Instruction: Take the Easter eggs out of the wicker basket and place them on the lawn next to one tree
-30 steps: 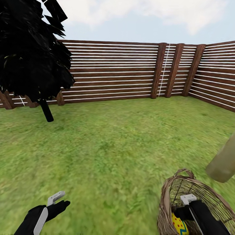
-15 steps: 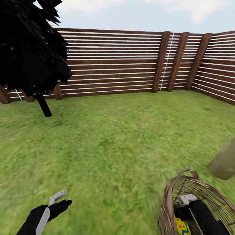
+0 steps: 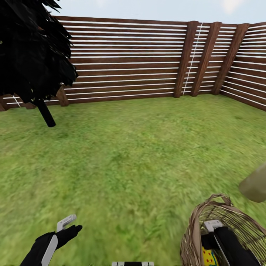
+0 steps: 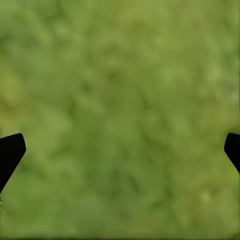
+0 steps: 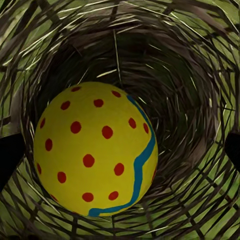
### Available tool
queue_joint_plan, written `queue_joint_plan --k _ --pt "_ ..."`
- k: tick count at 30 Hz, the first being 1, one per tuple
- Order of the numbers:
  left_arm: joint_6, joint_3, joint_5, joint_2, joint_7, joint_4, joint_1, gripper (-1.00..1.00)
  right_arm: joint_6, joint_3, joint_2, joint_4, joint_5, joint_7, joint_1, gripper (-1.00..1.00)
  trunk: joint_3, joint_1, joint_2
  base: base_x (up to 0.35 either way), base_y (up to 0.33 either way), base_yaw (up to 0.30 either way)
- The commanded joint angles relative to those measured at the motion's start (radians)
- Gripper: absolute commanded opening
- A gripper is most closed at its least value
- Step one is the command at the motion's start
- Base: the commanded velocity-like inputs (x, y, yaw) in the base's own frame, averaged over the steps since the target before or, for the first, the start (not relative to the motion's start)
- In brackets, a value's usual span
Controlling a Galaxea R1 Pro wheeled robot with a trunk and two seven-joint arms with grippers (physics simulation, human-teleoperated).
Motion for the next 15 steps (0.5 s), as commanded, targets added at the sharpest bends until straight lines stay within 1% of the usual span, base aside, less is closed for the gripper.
queue_joint_plan --k 1,15 --pt "0.007 0.003 0.002 0.0 -0.004 -0.001 -0.001 1.0 0.003 -0.002 0.0 -0.001 0.011 0.009 0.0 1.0 -0.005 0.0 -0.001 0.0 0.0 0.0" --pt "0.009 0.003 0.002 0.0 -0.002 -0.001 -0.001 1.0 -0.001 -0.001 0.0 -0.002 0.01 0.012 0.0 1.0 -0.059 0.006 -0.004 0.0 0.0 0.0"
